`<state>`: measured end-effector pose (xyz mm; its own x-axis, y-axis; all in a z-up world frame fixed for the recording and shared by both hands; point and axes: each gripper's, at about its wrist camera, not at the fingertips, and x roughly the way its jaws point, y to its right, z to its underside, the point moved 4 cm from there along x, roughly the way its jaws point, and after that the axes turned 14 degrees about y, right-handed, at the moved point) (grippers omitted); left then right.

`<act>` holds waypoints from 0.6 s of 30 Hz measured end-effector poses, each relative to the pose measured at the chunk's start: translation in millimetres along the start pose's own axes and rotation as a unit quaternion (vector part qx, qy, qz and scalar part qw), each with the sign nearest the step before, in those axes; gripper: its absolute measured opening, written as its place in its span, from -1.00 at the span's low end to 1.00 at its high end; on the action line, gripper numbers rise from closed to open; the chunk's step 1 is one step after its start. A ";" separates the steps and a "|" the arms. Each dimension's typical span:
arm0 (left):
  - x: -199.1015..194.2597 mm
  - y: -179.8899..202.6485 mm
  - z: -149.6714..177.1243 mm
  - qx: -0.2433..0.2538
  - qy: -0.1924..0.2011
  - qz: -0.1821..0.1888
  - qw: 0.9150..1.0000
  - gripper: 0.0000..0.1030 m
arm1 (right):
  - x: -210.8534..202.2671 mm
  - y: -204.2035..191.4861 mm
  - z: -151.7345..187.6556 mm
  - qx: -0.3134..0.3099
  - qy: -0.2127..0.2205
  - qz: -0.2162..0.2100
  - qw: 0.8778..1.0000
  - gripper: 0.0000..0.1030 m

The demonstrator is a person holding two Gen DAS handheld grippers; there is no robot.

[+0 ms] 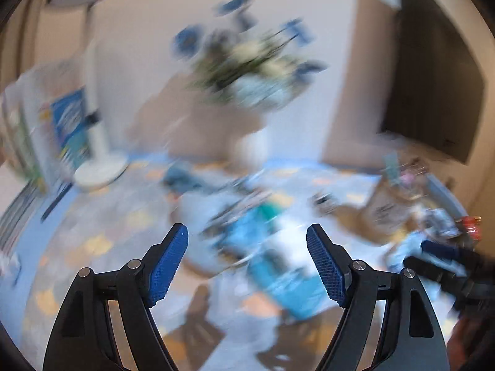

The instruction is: Organize soft objects

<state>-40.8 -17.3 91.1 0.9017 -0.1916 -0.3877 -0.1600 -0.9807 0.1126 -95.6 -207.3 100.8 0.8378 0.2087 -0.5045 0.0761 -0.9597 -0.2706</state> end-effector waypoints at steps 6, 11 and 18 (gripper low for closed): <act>28.9 -33.2 57.9 -0.016 -0.059 -0.011 0.998 0.51 | 65.0 -27.4 63.0 -0.041 -0.039 0.017 0.998 0.66; 46.5 -38.5 80.2 -0.024 -0.087 -0.026 0.996 0.51 | 79.2 -19.1 76.4 -0.034 -0.051 0.028 0.998 0.66; 35.1 -36.7 76.9 -0.028 -0.058 -0.020 0.998 0.77 | 87.8 -14.1 79.0 -0.013 -0.078 0.003 0.997 0.66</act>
<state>-34.2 8.9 2.9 0.8535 -0.1585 -0.4963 -0.0990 -0.9846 0.1442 -65.8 -160.6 -4.5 0.7439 0.2278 -0.6282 0.0865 -0.9650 -0.2474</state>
